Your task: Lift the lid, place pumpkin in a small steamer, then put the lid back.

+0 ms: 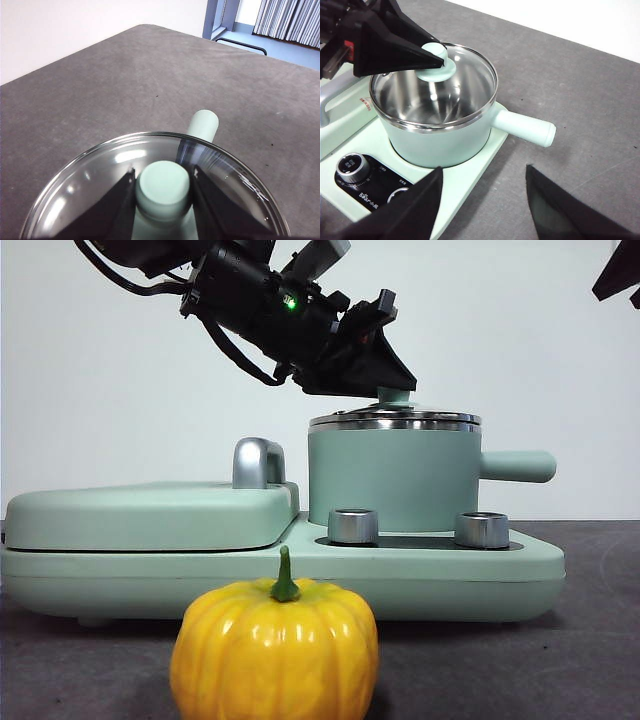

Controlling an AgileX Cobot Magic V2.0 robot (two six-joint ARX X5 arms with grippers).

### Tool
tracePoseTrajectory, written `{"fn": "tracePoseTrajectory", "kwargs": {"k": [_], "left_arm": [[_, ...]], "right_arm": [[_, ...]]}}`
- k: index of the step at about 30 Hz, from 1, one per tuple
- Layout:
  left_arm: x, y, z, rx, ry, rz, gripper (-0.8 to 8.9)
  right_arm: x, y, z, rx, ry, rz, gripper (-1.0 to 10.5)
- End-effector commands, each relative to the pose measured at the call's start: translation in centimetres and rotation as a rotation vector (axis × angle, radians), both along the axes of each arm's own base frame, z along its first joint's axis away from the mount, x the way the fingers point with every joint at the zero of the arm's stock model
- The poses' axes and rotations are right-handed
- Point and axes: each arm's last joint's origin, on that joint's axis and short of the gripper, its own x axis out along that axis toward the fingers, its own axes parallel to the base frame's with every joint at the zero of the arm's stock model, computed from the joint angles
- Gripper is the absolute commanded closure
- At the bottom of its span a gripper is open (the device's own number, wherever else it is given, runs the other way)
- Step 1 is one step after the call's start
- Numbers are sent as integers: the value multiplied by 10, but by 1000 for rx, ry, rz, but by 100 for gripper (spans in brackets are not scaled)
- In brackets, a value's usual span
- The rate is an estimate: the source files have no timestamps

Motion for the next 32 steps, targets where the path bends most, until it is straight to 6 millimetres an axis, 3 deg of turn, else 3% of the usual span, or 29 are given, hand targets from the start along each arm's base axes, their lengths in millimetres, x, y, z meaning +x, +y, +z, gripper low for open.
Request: {"fn": "tracePoseTrajectory", "kwargs": {"k": [1, 16, 27, 32], "left_arm": [[0, -5, 8, -23, -36, -5, 802], [-20, 20, 61, -75, -105, 34, 801], [-53, 73, 110, -48, -75, 110, 801], [-63, 103, 119, 9, -30, 240, 801]], "right_arm": [[1, 1, 6, 15, -15, 1, 684], [0, 1, 6, 37, -3, -6, 684], [0, 5, 6, 61, 11, 7, 684], [-3, 11, 6, 80, 17, 85, 684]]}}
